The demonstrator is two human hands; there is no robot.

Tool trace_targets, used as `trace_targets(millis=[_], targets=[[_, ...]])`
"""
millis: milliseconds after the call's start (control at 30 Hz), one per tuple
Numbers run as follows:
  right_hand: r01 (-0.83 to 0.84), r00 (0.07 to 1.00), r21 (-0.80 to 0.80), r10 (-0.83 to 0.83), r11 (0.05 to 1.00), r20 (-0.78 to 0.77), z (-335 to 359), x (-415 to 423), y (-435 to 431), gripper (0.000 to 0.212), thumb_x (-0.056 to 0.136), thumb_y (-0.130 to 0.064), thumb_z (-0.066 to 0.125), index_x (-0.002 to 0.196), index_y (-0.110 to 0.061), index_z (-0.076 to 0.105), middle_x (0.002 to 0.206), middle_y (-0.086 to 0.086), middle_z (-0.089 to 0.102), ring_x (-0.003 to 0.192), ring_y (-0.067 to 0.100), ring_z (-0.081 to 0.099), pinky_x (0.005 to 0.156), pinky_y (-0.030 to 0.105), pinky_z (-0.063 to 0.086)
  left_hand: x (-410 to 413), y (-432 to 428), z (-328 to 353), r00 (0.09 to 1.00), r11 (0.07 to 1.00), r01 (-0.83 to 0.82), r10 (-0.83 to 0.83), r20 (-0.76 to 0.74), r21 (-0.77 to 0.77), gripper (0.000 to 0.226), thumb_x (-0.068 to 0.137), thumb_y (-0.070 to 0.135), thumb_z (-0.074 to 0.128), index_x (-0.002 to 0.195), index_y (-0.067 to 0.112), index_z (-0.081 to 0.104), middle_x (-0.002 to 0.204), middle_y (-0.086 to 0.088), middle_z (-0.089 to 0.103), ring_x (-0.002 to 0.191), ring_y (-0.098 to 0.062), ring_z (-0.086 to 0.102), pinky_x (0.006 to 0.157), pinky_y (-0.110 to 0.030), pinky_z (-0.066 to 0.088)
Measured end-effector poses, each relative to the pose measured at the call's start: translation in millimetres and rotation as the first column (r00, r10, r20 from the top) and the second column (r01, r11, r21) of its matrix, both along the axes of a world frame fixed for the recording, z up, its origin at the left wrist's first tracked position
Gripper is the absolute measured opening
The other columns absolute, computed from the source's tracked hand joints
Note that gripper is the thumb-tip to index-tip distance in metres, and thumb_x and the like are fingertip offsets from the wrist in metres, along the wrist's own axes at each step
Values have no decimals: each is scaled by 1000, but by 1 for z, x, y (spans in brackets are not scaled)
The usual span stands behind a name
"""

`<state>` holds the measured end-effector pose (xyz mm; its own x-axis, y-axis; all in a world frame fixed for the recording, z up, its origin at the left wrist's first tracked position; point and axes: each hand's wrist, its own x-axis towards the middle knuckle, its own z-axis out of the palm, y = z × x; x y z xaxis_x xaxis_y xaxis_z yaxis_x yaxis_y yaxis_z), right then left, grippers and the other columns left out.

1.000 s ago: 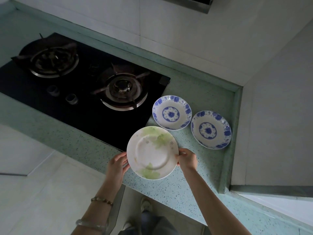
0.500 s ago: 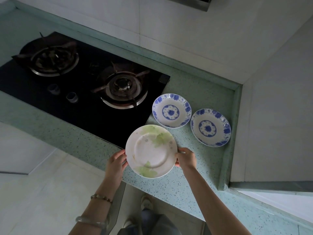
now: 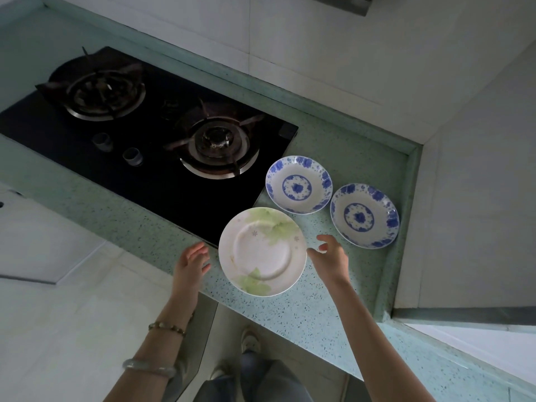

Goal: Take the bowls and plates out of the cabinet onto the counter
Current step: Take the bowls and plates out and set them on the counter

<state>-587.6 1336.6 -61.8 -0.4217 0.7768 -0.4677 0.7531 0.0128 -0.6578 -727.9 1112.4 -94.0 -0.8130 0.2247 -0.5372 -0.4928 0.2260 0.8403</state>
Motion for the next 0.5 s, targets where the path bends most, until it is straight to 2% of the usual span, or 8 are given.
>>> trace_targets(millis=[100,200,333,500], targets=[[-91,996,48,92,995,-14,20,-2,2,49,84,-18,62,131,-21,48,125,7,54,110,22,53,91,39,48,-1,-6,18,991,1000,4,-2,-136,14,35,94,4,47,128,10,52,122,-3,61,112,-15,59,98,-30,46],[-163,976,135,180,977,-124,44,-6,-2,56,83,-23,65,134,-25,44,132,2,51,117,19,50,97,40,44,-5,-16,42,963,999,1,11,-269,46,37,91,4,54,126,15,55,118,5,63,106,-2,61,96,-23,49],[-225,901,107,248,969,-355,78,-16,-23,69,81,-27,71,140,-37,36,135,-12,45,123,8,44,95,29,36,-4,-39,81,898,994,41,9,-440,105,43,89,4,60,129,16,52,124,5,60,117,-11,56,86,-17,49],[-357,772,64,334,932,-541,114,-31,-72,84,79,-21,74,143,-44,25,147,-21,34,132,1,37,105,30,31,12,-84,128,835,981,82,29,-549,177,58,81,20,65,134,27,45,136,7,53,125,-9,51,103,-33,43]])
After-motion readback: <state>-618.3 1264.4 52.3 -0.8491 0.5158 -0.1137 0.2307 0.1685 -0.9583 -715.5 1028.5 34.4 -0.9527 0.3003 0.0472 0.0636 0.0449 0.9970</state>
